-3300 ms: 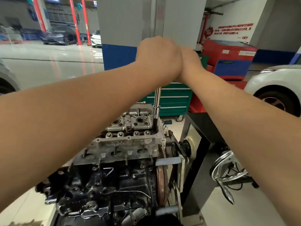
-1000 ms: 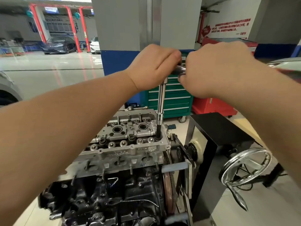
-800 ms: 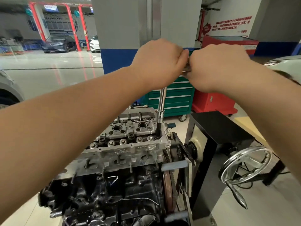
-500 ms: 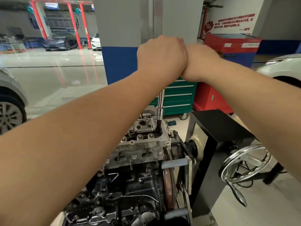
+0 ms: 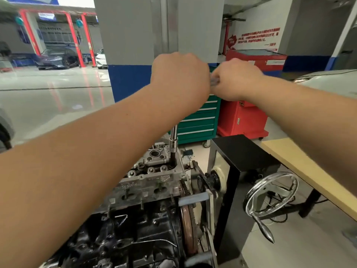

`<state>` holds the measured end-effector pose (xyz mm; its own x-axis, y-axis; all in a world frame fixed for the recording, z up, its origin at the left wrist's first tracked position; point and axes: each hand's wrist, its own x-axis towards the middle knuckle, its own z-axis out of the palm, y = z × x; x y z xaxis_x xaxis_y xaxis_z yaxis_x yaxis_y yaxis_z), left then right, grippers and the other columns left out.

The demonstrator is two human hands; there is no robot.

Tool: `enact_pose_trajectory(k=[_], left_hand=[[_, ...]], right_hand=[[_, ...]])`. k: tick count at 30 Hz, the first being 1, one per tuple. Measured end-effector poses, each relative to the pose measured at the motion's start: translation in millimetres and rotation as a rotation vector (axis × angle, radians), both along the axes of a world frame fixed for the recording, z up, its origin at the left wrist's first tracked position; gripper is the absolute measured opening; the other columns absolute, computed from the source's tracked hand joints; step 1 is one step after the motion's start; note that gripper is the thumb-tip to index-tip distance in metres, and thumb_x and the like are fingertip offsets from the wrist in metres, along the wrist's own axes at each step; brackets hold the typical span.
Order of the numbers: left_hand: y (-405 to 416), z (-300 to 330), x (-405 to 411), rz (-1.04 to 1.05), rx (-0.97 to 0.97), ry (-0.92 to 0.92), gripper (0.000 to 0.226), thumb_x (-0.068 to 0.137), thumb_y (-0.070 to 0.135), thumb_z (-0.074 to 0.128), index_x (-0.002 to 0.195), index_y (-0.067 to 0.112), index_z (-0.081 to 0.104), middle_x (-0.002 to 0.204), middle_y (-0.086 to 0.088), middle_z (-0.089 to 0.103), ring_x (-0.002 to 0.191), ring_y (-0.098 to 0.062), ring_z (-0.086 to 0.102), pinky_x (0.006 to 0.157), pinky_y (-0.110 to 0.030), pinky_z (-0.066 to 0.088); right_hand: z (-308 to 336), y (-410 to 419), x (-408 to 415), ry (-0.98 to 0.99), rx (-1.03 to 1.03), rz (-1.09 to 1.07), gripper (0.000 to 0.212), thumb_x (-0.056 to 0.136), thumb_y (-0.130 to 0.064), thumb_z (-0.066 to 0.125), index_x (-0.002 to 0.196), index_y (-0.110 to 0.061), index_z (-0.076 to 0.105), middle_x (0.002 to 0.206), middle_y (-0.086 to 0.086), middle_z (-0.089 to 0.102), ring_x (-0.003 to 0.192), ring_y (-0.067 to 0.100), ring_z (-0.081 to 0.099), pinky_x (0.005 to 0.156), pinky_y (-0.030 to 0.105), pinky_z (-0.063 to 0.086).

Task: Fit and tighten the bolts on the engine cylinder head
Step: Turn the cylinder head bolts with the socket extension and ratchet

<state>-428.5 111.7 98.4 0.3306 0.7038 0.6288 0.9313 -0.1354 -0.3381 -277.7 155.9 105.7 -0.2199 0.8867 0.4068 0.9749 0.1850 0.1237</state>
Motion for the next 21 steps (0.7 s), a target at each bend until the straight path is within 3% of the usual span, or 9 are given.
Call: enact_pose_trajectory(k=[3, 5, 7, 11, 13, 15, 18, 21], left_hand=[[7, 5, 16, 0.115, -0.135, -0.020, 0.028, 0.093, 0.015, 0.059, 0.070, 0.017, 0.043, 0.072, 0.000, 0.044, 0.059, -0.022, 0.041, 0.067, -0.037, 0.041], [19, 2, 15, 0.130, -0.153, -0.100, 0.026, 0.094, 0.016, 0.060, 0.072, 0.017, 0.047, 0.072, -0.001, 0.045, 0.063, -0.023, 0.043, 0.069, -0.037, 0.041], [30, -3, 9, 0.072, -0.090, -0.191, 0.029, 0.100, 0.022, 0.054, 0.071, 0.018, 0.051, 0.068, -0.002, 0.046, 0.058, -0.022, 0.042, 0.059, -0.032, 0.035], [48, -8, -24, -0.318, 0.002, -0.218, 0.058, 0.108, 0.050, 0.035, 0.059, 0.020, 0.046, 0.054, -0.002, 0.044, 0.049, -0.022, 0.042, 0.049, -0.030, 0.024], [51, -11, -42, -0.589, -0.002, -0.232, 0.059, 0.109, 0.047, 0.035, 0.063, 0.017, 0.056, 0.050, -0.001, 0.047, 0.047, -0.024, 0.047, 0.049, -0.033, 0.031], [51, -14, -50, -0.707, -0.017, -0.267, 0.056, 0.110, 0.039, 0.036, 0.067, 0.014, 0.062, 0.052, -0.001, 0.052, 0.049, -0.024, 0.050, 0.053, -0.033, 0.035], [37, -10, -39, -0.585, -0.078, -0.234, 0.062, 0.110, 0.045, 0.027, 0.073, 0.013, 0.065, 0.057, -0.002, 0.053, 0.056, -0.026, 0.053, 0.057, -0.035, 0.035], [21, -5, -18, -0.216, -0.025, -0.060, 0.051, 0.111, 0.039, 0.032, 0.068, 0.017, 0.051, 0.063, -0.004, 0.049, 0.055, -0.025, 0.047, 0.052, -0.033, 0.029]], right_hand=[[-1, 20, -22, 0.028, -0.024, 0.006, 0.015, 0.091, -0.021, 0.057, 0.076, -0.021, 0.052, 0.080, 0.002, 0.053, 0.079, 0.029, 0.051, 0.072, 0.036, 0.041], [-5, 31, -24, 0.067, -0.044, 0.008, 0.016, 0.093, -0.020, 0.056, 0.078, -0.020, 0.052, 0.083, 0.002, 0.053, 0.084, 0.029, 0.052, 0.074, 0.036, 0.041], [-7, 32, -17, 0.105, -0.046, 0.017, 0.021, 0.096, -0.027, 0.054, 0.077, -0.020, 0.055, 0.079, 0.000, 0.052, 0.084, 0.030, 0.053, 0.072, 0.036, 0.042], [2, -5, 1, -0.098, 0.026, -0.117, 0.028, 0.095, -0.049, 0.055, 0.094, -0.021, 0.058, 0.075, -0.001, 0.048, 0.079, 0.029, 0.054, 0.067, 0.038, 0.044], [0, -43, 10, -0.177, 0.126, -0.100, 0.026, 0.090, -0.049, 0.054, 0.088, -0.024, 0.057, 0.070, -0.002, 0.052, 0.066, 0.023, 0.055, 0.059, 0.037, 0.047], [-6, -75, 15, -0.235, 0.215, -0.039, 0.021, 0.086, -0.049, 0.051, 0.084, -0.028, 0.056, 0.063, -0.005, 0.054, 0.055, 0.020, 0.054, 0.052, 0.034, 0.049], [-11, -72, 14, -0.245, 0.205, -0.080, 0.019, 0.093, -0.045, 0.054, 0.087, -0.027, 0.059, 0.067, -0.003, 0.051, 0.061, 0.024, 0.056, 0.055, 0.037, 0.049], [-7, -32, 12, -0.097, 0.069, -0.084, 0.028, 0.100, -0.048, 0.052, 0.085, -0.026, 0.058, 0.079, 0.000, 0.054, 0.082, 0.032, 0.059, 0.066, 0.038, 0.043]])
